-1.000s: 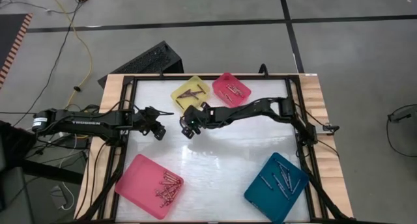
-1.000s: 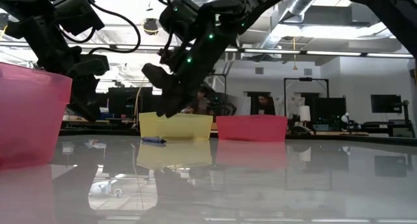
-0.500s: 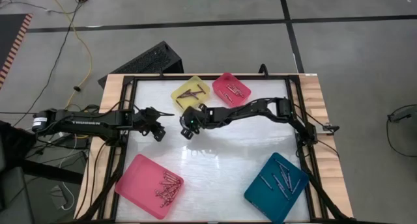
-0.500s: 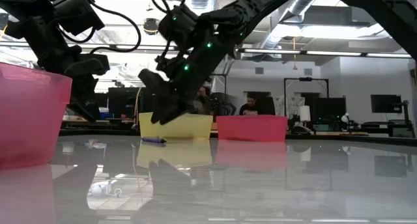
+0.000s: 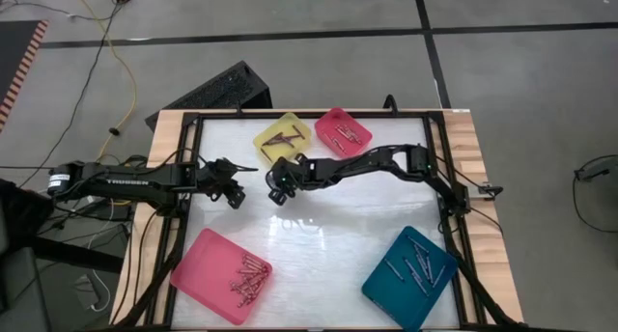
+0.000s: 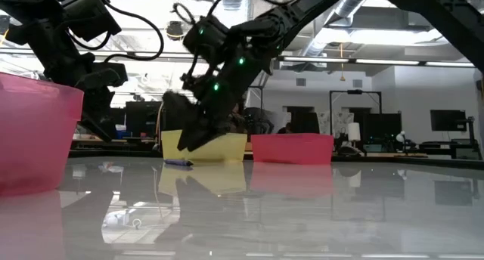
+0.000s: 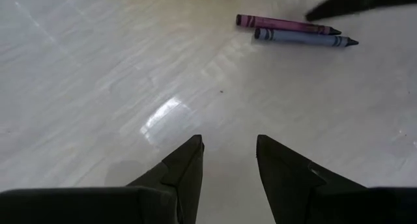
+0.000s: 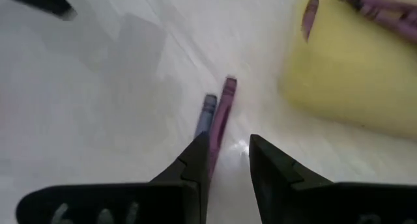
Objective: Sort crayons
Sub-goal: Put the purple crayon into the yellow bin, then put the blue crayon into the blue bin
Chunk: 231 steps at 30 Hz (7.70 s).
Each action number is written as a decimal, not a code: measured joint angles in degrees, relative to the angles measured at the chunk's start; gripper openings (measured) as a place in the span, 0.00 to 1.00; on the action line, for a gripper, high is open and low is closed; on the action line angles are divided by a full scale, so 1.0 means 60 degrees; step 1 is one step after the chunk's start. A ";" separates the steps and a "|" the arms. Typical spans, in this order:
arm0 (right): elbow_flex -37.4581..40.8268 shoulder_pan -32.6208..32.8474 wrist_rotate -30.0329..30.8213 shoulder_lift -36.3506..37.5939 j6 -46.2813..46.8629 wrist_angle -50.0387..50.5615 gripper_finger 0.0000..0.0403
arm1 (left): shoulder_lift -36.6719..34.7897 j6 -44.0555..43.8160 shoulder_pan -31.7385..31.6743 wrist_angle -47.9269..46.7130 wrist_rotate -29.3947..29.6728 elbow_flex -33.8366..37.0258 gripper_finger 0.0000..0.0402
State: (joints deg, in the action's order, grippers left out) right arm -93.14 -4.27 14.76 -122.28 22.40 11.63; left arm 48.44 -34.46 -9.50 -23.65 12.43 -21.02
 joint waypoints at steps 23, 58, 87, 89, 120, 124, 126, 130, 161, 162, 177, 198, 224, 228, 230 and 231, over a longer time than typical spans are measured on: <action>-0.0018 -0.0053 -0.0590 -0.0262 0.0844 0.1275 0.08 | 0.0001 -0.0086 0.0000 0.0005 0.0000 0.0000 0.33; -0.3348 -0.1251 -0.1229 0.0518 -0.1569 0.3794 0.00 | 0.0000 -0.1165 0.0000 0.0002 -0.0029 0.0000 0.33; -0.3286 -0.2577 -0.2226 0.0481 -0.3098 0.3778 0.00 | 0.0001 -0.1235 -0.0004 0.0249 0.0182 0.0000 0.33; -0.3179 -0.2576 -0.2229 0.0481 -0.3092 0.3683 0.00 | 0.0001 -0.1235 -0.0004 0.0247 0.0176 0.0000 0.33; -0.2245 -0.2518 -0.2296 0.1213 -0.2815 0.3840 0.40 | 0.0004 0.5006 0.0000 0.1381 -0.2128 0.0000 0.33; -0.2251 -0.2550 -0.2294 0.1605 -0.2923 0.3877 0.39 | 0.0008 0.6244 0.0073 0.1944 -0.2520 0.0000 0.33; -0.2251 -0.2553 -0.2280 0.1738 -0.3082 0.3884 0.39 | 0.0012 0.7377 0.0087 0.2066 -0.2852 0.0000 0.33; -0.2251 -0.2584 -0.2259 0.1894 -0.3432 0.3924 0.38 | 0.0119 0.8956 0.0087 0.2725 -0.3581 -0.0007 0.33; -0.2251 -0.3084 -0.2867 0.1909 -0.4485 0.4361 0.38 | 0.3408 1.0489 0.1669 0.2254 -0.3184 -0.0034 0.33; -0.2251 -0.3094 -0.2916 0.1909 -0.4541 0.4361 0.38 | 0.3527 1.0587 0.1774 0.2066 -0.3086 -0.0033 0.33; -0.2259 -0.3087 -0.3002 0.1975 -0.4751 0.4917 0.38 | 0.3808 0.9796 0.2022 0.2037 -0.2664 -0.0033 0.04; -0.2259 -0.2459 -0.2991 0.5873 -0.3952 0.6222 0.38 | 0.3804 0.9769 0.1599 0.5299 -0.2546 0.0020 0.00; -0.1331 0.0992 -0.0370 0.7428 -0.1415 0.8432 0.38 | 0.3816 1.4298 -0.2023 0.5244 -0.2523 -0.3473 0.00; -0.0820 0.1277 0.0105 0.7435 -0.1306 0.7939 0.38 | 0.3709 1.1043 -0.2514 0.6895 -0.4648 -0.4355 0.01; -0.0574 0.1484 0.0753 0.7433 -0.1150 0.7912 0.38 | 0.3669 0.9333 -0.2801 0.7842 -0.5405 -0.4737 0.01; -0.0408 0.1567 0.1039 0.7448 -0.1106 0.7778 0.38 | 0.3669 0.8582 -0.2883 0.8417 -0.5691 -0.4915 0.01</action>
State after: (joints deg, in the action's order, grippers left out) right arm -95.59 5.13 21.00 -77.59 15.77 58.30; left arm 70.46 17.03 -26.80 26.85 -21.72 -50.51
